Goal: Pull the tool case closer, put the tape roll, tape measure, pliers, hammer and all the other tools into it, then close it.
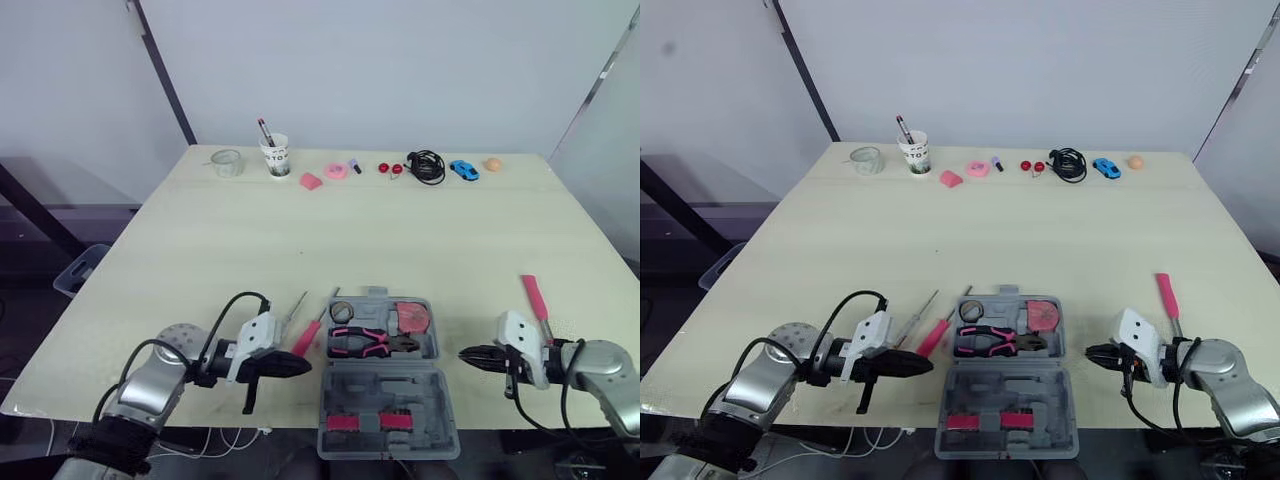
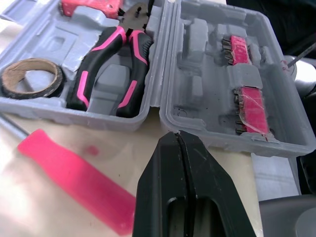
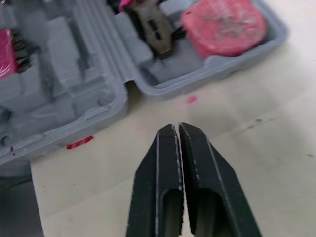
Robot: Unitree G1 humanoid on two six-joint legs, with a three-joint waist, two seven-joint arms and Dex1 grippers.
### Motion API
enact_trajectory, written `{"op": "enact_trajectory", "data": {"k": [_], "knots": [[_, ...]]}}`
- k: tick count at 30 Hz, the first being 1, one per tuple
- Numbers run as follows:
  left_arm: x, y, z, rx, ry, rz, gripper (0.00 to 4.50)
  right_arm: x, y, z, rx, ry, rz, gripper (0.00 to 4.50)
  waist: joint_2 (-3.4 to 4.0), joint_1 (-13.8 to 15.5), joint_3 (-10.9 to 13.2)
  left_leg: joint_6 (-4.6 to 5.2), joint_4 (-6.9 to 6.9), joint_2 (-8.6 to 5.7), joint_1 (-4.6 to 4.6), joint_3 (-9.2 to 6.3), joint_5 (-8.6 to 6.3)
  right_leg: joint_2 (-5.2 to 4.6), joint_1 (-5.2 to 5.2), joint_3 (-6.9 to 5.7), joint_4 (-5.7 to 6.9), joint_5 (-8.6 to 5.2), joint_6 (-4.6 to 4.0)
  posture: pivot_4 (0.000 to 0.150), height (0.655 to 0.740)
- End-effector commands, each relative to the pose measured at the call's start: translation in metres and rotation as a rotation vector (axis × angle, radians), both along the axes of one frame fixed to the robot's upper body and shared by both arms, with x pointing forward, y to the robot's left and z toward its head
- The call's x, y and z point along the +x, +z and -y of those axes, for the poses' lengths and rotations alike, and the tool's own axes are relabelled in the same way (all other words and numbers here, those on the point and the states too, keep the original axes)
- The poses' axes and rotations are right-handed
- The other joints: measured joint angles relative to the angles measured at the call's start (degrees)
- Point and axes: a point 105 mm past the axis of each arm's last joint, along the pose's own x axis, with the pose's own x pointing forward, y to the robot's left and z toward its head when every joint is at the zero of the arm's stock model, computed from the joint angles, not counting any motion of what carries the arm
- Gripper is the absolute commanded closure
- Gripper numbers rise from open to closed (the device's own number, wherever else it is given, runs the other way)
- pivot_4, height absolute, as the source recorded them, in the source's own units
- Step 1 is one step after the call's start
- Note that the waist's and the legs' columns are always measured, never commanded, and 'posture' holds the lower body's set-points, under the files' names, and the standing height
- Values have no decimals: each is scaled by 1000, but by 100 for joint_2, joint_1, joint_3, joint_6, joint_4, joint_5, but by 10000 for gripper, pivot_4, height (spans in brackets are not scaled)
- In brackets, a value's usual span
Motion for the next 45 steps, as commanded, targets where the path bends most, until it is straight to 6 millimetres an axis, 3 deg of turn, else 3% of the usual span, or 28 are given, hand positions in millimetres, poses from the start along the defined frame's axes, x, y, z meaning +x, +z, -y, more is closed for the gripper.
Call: {"op": "enact_trajectory", "data": {"k": [1,5,22,28,45], "knots": [[9,-1,2,40,11,9,45000,3,0,-4,-43,50,21,44741,0,-1,0,0,0,0,0,0,0,1,0,-1,0,0,0,1500,7400],[19,-7,4,96,23,7,45000,6,-5,-9,-65,77,17,44741,0,4,0,0,3,0,0,1,0,4,0,-1,3,0,0,1500,7400],[26,-14,27,134,-6,-36,45000,11,-14,-29,-90,130,26,44741,0,6,0,0,4,0,-2,-1,1,8,1,0,5,1,2,1500,7400],[25,-17,26,173,-36,-44,45000,11,-13,-31,-88,130,30,44741,0,9,0,0,6,0,-2,-2,1,8,1,0,7,1,2,1500,7400],[23,-19,39,108,-24,-61,45000,11,-12,-37,-74,144,22,44741,0,11,0,0,7,0,-2,-2,1,9,1,0,10,1,2,1500,7400]]}}
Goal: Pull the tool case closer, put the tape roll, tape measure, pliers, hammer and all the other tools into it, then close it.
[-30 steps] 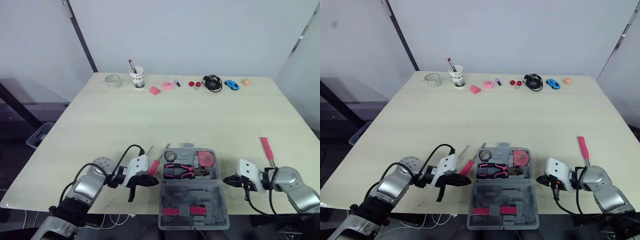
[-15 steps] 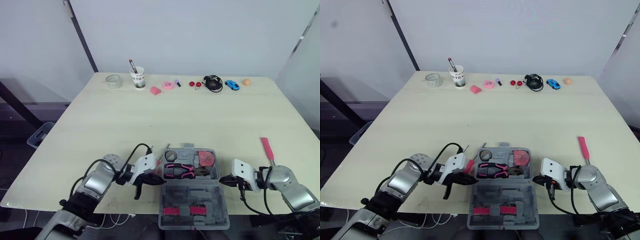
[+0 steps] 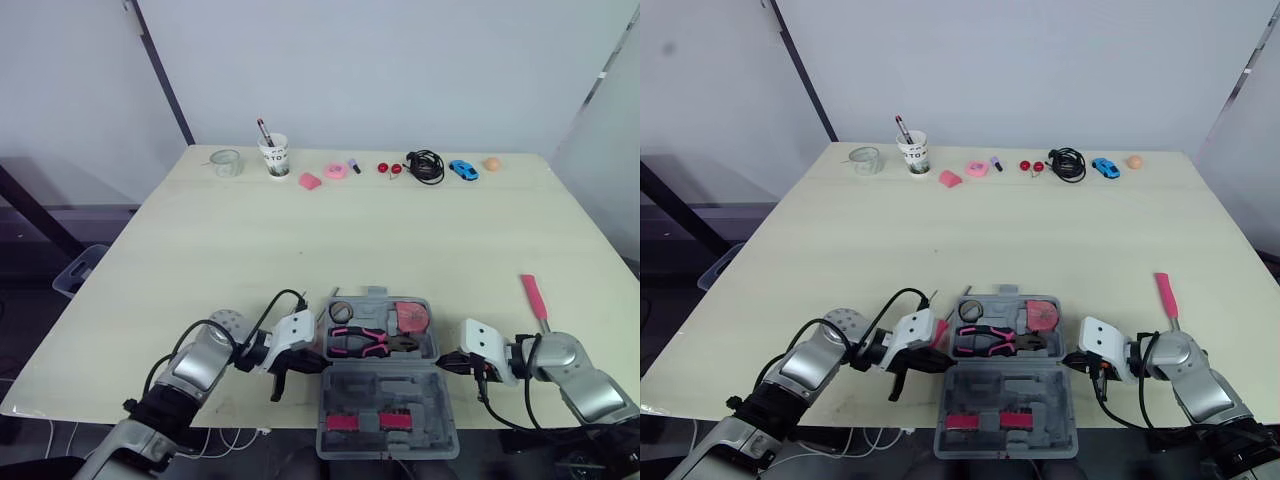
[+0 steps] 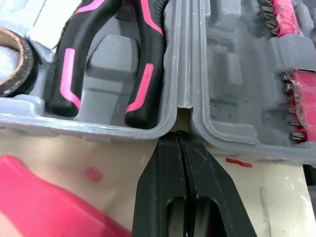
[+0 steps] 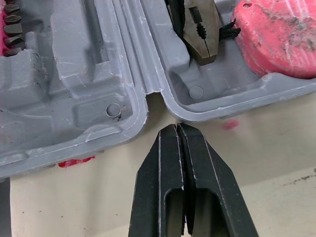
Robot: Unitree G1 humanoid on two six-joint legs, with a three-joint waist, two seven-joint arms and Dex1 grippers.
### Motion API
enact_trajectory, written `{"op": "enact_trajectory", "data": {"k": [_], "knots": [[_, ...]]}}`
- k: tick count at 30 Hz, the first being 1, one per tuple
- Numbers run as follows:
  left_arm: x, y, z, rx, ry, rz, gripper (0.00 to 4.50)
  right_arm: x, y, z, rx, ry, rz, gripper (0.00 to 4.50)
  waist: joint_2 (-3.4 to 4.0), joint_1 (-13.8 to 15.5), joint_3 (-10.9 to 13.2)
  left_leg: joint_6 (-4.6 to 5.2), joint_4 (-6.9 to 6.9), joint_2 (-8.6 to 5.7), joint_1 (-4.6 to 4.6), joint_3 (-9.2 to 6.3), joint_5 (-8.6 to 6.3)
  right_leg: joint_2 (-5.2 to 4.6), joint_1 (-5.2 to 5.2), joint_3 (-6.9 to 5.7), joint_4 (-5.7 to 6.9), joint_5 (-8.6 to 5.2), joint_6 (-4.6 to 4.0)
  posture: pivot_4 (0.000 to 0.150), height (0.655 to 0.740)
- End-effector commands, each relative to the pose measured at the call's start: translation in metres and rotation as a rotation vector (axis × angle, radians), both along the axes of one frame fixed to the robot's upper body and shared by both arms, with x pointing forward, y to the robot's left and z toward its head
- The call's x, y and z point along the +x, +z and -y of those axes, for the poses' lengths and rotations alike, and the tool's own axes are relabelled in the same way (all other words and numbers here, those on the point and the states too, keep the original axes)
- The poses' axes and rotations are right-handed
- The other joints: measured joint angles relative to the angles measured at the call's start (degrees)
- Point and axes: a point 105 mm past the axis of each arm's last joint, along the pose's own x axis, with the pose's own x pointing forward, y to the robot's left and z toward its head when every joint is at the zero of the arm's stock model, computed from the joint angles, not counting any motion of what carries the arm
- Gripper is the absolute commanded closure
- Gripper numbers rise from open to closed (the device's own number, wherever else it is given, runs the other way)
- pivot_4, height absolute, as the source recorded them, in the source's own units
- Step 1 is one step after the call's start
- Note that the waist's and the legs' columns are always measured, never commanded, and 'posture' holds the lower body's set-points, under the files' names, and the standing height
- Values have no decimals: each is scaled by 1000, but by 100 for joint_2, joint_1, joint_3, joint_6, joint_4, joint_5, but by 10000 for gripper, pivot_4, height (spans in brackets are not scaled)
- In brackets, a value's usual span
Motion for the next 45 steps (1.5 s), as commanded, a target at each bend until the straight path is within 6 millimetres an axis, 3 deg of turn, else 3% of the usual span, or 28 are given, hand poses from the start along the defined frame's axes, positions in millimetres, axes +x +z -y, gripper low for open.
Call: {"op": "enact_trajectory", "data": {"k": [1,19,26,33,45], "knots": [[0,5,8,-40,-4,7,45000,2,8,-7,17,29,25,44741,0,14,0,0,0,0,-1,0,0,0,0,0,0,0,0,1500,7400],[5,3,6,-16,-1,29,45000,0,8,-8,18,32,15,44741,0,35,0,0,2,0,-1,0,0,0,0,0,0,0,0,1500,7400],[39,13,-1,20,75,126,45000,27,16,-16,85,-80,115,44741,0,34,0,0,2,0,-1,0,0,0,0,0,0,0,0,1500,7400],[45,12,5,-3,80,135,45000,42,18,-12,70,-129,173,44741,0,19,0,0,13,0,1,-3,1,5,0,3,19,1,1,1500,7400],[56,11,14,-17,89,163,45000,45,18,-11,70,-144,191,44741,0,66,-1,0,14,-2,1,-2,1,5,2,4,19,1,1,1500,7400]]}}
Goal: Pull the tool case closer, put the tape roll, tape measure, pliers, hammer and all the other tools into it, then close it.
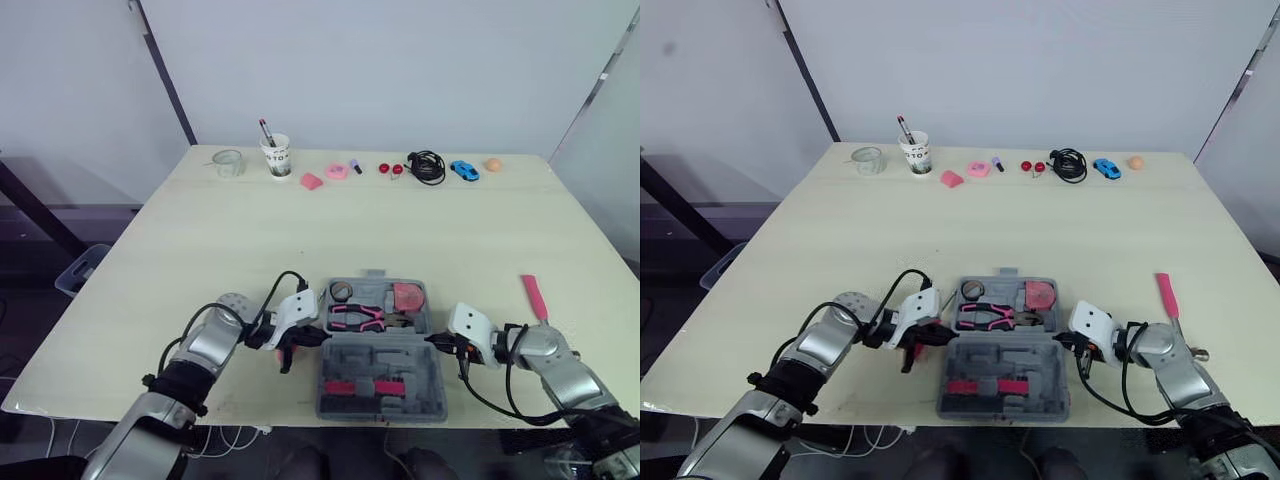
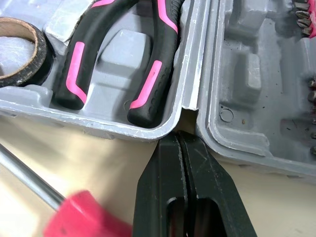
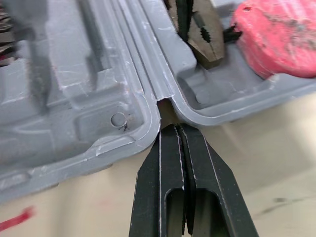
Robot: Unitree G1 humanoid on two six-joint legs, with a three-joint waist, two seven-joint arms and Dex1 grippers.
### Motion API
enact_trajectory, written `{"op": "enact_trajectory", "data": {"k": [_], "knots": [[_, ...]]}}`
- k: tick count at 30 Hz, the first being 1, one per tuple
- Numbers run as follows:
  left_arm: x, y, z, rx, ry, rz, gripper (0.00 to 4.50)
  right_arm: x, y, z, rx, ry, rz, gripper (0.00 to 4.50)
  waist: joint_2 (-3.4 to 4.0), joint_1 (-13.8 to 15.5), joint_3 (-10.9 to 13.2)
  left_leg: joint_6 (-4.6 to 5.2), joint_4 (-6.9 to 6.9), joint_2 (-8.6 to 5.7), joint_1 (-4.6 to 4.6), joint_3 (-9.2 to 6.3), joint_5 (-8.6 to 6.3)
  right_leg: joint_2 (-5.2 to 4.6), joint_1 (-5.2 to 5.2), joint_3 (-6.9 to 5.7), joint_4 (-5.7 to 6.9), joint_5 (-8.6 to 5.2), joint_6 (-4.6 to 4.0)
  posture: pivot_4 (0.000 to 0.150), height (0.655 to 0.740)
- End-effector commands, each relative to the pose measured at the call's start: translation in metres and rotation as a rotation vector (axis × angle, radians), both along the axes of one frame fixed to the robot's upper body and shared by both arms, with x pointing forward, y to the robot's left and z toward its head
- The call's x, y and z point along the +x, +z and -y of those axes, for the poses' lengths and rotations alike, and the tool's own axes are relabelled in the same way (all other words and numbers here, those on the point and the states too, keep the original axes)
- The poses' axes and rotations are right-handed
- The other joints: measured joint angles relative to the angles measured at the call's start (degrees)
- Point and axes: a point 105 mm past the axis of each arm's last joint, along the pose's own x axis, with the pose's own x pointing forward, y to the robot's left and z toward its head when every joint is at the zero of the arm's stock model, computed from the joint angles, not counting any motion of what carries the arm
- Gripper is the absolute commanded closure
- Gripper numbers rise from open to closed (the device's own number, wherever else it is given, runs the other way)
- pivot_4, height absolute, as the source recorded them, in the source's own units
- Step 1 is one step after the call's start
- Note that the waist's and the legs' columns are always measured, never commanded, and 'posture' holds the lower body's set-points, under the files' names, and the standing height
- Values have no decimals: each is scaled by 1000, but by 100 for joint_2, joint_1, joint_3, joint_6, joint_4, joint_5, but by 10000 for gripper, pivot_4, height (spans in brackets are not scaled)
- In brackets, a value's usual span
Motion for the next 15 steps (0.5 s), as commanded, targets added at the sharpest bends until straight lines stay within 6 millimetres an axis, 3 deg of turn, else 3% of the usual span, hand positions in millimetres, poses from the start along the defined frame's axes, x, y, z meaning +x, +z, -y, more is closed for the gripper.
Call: {"op": "enact_trajectory", "data": {"k": [1,15], "knots": [[6,5,9,-14,-15,44,45000,7,18,-7,32,19,78,44741,0,8,0,0,0,0,0,0,0,0,0,0,0,0,0,1500,7400],[9,2,5,-4,-7,48,45000,7,17,-10,40,11,80,44741,0,10,0,0,0,0,0,0,0,0,0,0,0,0,0,1500,7400]]}}
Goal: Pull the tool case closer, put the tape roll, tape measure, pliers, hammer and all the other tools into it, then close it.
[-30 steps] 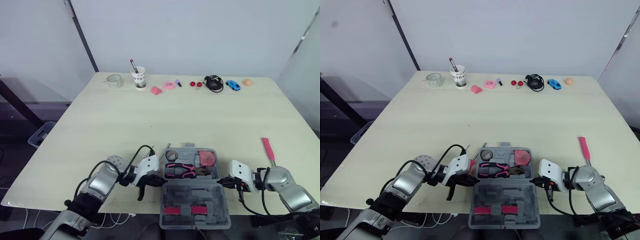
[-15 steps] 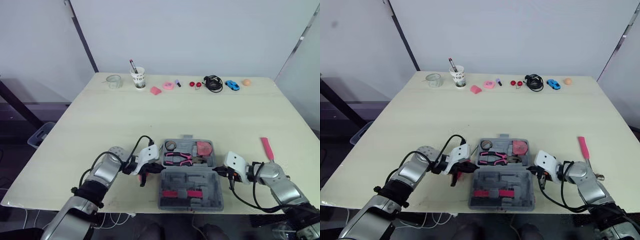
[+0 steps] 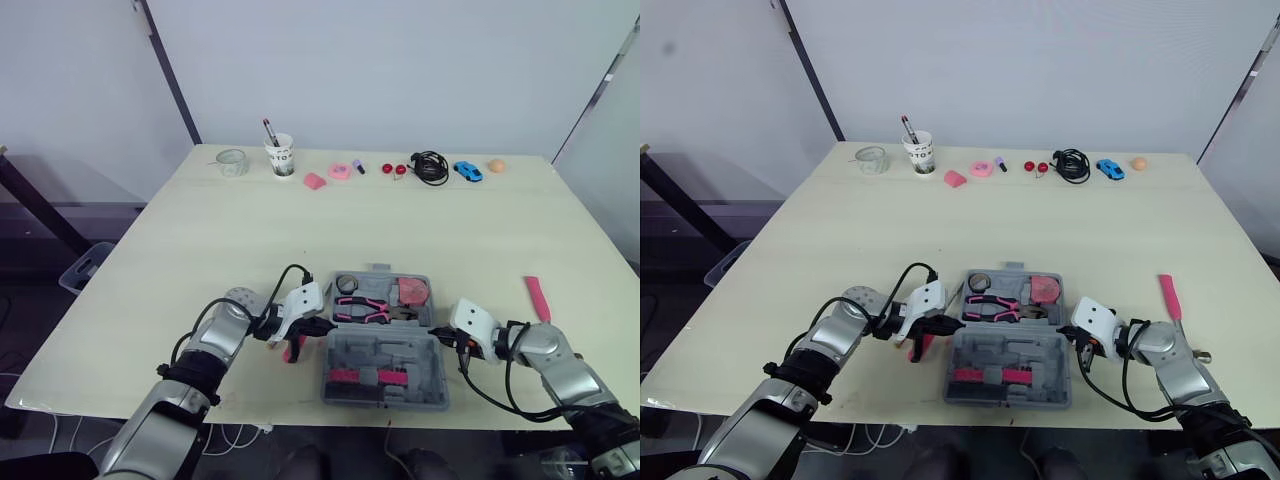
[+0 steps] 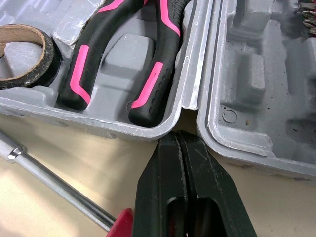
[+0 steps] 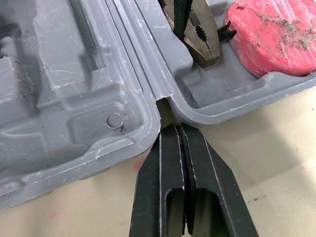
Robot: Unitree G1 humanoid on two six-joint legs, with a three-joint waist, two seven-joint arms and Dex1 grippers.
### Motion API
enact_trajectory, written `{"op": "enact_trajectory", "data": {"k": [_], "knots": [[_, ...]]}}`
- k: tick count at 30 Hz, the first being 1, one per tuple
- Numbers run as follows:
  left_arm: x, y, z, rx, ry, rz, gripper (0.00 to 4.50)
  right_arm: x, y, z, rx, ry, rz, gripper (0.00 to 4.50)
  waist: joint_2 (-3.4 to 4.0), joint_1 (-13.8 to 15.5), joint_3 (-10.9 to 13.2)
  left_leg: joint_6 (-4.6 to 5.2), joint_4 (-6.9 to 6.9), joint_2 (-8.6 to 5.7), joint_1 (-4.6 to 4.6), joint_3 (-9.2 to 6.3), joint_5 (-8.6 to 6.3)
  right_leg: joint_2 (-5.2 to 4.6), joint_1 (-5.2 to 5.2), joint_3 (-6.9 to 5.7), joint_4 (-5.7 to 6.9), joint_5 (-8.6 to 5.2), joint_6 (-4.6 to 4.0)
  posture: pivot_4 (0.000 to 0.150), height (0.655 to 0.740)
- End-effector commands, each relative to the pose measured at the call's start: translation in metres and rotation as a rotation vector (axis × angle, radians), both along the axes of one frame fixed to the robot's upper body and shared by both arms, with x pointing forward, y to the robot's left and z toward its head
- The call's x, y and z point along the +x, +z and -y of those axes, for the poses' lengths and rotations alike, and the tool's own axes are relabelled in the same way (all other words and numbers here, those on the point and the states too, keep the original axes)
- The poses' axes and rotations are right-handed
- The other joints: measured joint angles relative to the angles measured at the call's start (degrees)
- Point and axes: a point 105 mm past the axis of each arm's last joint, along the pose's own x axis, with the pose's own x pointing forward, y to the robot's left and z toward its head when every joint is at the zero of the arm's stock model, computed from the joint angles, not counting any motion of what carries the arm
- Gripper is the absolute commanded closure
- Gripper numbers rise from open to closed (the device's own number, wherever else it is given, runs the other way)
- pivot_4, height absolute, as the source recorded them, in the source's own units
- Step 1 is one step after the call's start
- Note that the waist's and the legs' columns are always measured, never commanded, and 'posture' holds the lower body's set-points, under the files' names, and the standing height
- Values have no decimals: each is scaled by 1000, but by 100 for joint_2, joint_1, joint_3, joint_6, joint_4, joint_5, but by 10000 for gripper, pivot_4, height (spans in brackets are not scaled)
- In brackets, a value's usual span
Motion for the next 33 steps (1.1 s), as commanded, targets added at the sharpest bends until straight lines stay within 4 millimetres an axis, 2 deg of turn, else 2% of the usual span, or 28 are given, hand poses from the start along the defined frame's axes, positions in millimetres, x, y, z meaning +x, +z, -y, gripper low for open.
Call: {"op": "enact_trajectory", "data": {"k": [1,15,27,33], "knots": [[2,1,5,-5,-7,21,45000,5,17,-10,36,28,72,44741,0,0,0,0,0,0,0,0,0,0,0,0,0,0,0,1500,7400],[1,-1,2,4,0,19,45000,13,23,-13,57,15,115,44741,0,-5,0,0,0,0,1,0,0,0,0,0,1,0,0,1500,7400],[0,-2,0,10,4,12,45000,14,24,-16,63,16,127,44741,0,-28,0,0,0,0,1,-1,0,1,0,0,2,0,0,1500,7400],[-1,-3,0,12,-1,7,45000,9,18,-15,51,28,85,44741,0,-35,0,0,0,0,1,-1,0,1,0,0,3,0,0,1500,7400]]}}
